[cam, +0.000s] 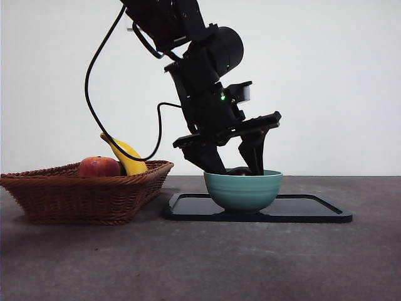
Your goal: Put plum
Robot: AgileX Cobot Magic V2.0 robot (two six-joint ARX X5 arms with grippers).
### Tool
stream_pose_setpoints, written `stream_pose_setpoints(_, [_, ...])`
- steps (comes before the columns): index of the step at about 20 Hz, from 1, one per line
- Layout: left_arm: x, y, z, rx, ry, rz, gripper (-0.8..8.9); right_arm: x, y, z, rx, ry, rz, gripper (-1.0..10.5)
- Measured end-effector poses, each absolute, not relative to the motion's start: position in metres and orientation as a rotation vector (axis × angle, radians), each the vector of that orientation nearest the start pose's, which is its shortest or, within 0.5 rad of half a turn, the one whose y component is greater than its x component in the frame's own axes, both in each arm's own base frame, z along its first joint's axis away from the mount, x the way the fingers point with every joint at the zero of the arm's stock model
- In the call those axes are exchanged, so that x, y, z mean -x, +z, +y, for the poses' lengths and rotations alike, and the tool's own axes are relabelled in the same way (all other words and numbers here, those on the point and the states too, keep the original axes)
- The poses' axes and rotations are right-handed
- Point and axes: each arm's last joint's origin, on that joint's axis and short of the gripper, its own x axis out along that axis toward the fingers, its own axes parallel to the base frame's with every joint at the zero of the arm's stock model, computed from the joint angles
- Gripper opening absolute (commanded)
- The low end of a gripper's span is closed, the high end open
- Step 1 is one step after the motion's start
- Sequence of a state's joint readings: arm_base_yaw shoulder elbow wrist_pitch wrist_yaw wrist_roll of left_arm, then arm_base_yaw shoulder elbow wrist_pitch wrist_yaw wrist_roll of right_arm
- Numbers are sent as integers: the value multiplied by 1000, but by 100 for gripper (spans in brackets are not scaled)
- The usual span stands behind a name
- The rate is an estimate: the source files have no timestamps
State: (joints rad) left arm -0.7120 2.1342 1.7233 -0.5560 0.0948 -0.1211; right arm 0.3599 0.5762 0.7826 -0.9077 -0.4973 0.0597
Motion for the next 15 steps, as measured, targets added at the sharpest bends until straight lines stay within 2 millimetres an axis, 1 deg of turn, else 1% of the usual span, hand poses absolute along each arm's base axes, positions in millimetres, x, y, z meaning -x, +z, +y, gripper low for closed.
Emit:
stream_pose_setpoints(1, [-350,209,-306,-197,-680,990,267,-86,296,47,-103,799,745,208])
stream_pose_setpoints(3, [-354,225,-309,-191,-685,971,267,-86,296,47,-103,799,745,208])
stream_pose_setpoints(7, [-358,273,-312,-189,-708,897,267,-86,296,47,-103,799,745,208])
stream_pose_setpoints(10, [-359,306,-309,-184,-715,853,267,-86,296,47,-103,799,745,208])
stream_pose_setpoints(11, [-359,313,-305,-177,-712,836,267,-86,296,47,-103,799,745,208])
stream_pose_setpoints(13, [-358,331,-289,-166,-694,816,267,-86,296,47,-103,799,745,208])
stream_pose_setpoints(15, [-354,358,-268,-139,-673,765,266,-86,296,47,-103,799,745,208])
